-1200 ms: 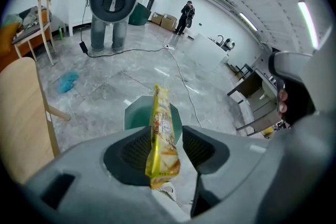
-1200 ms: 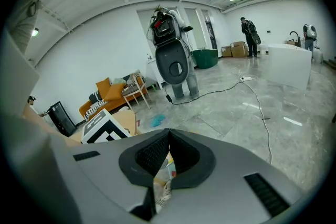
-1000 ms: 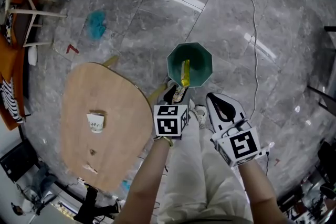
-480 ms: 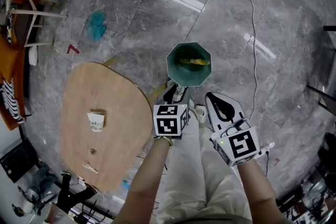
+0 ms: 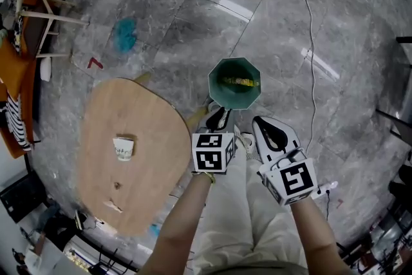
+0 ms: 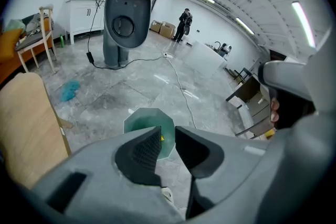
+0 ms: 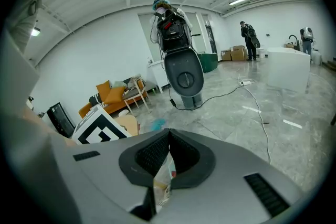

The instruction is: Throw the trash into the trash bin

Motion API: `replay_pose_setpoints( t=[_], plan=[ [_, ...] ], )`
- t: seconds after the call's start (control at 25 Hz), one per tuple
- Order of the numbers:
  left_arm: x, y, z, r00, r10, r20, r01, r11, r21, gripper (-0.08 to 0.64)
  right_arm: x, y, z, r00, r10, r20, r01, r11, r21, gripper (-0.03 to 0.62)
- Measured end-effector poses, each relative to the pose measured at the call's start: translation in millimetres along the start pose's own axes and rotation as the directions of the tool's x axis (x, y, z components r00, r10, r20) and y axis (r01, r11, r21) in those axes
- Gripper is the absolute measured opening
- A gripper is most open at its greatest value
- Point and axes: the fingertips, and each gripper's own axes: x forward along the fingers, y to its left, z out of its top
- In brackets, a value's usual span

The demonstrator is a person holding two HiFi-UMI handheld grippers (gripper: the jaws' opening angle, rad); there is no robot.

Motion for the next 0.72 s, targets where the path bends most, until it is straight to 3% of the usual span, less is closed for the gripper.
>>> replay_pose_setpoints(
  t=[0.24,0.48,0.72],
  plan=[
    [-11.6,-4.5,8.8,1.000,0.002,0.022,-0.002,1.000,-0.008,0.035,-5.1,4.6,8.1,1.000,-0.005,0.010,0.005,1.000,0.002,0.009],
    [-22.4,-12.0,9.8,0.999,-0.007,0.033,0.007,1.000,-0.025,0.011,-14.5,9.0,5.5,1.000,0.006,-0.026,-0.007,1.000,-0.014,0.009],
    [-33.7,-24.7,13.7,0.999,-0.024,0.039,0.024,1.000,-0.004,0.011,-21.3,11.1,14.2,1.000,-0.001,0.017,0.001,1.000,-0.016,0.009]
  ],
)
